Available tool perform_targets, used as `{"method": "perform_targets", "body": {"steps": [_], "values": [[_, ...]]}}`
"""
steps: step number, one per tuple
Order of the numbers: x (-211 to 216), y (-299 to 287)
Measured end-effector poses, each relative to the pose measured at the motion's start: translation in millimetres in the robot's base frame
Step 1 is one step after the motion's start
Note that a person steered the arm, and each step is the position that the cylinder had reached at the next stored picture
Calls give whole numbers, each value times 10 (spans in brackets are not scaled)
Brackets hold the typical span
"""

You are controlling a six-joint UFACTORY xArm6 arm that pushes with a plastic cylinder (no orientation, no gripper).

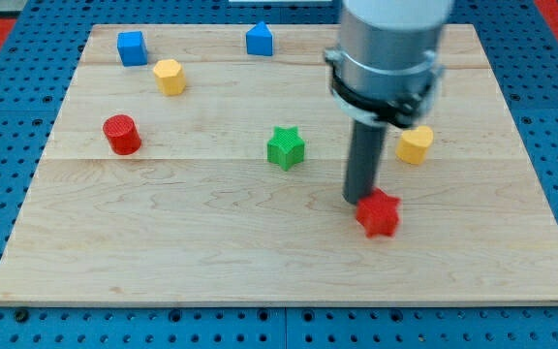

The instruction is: Place the yellow hexagon diagonally to the bottom right of the red circle

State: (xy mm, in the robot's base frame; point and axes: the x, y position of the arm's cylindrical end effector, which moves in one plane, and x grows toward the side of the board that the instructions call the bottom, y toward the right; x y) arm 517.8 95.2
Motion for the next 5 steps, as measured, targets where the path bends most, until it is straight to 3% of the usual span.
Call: {"method": "perform_targets", "body": {"steps": [1, 2, 5], "values": [[275, 581], [-129, 295], [-1926, -713]]}}
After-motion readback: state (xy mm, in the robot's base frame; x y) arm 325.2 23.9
